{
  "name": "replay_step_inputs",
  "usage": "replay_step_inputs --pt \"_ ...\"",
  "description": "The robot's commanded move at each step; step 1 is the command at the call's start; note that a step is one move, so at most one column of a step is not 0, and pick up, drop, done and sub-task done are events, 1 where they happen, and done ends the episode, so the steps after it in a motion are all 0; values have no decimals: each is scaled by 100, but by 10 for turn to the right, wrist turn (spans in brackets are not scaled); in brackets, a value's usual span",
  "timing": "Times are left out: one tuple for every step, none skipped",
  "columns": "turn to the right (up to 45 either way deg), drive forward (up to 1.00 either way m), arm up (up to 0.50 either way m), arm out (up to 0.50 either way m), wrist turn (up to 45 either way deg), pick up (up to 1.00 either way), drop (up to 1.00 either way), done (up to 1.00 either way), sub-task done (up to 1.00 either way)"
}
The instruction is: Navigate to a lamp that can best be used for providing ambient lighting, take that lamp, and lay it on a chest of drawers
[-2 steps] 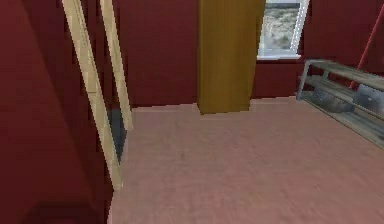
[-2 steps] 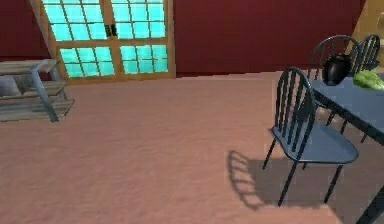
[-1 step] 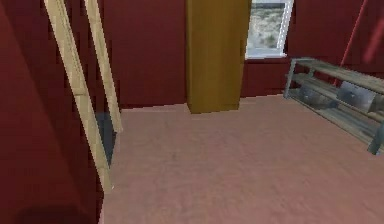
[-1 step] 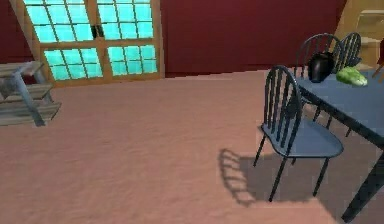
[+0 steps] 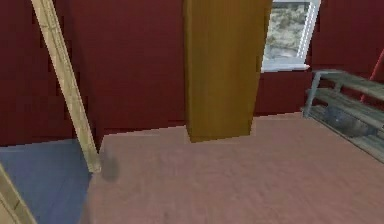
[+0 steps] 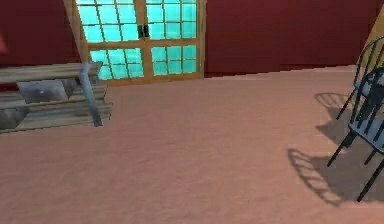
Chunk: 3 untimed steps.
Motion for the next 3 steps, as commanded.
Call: replay_step_inputs --pt "-90 0 0 0 0 0 0 0 0" --pt "0 90 0 0 0 0 0 0 0" --pt "-450 0 0 0 0 0 0 0 0"
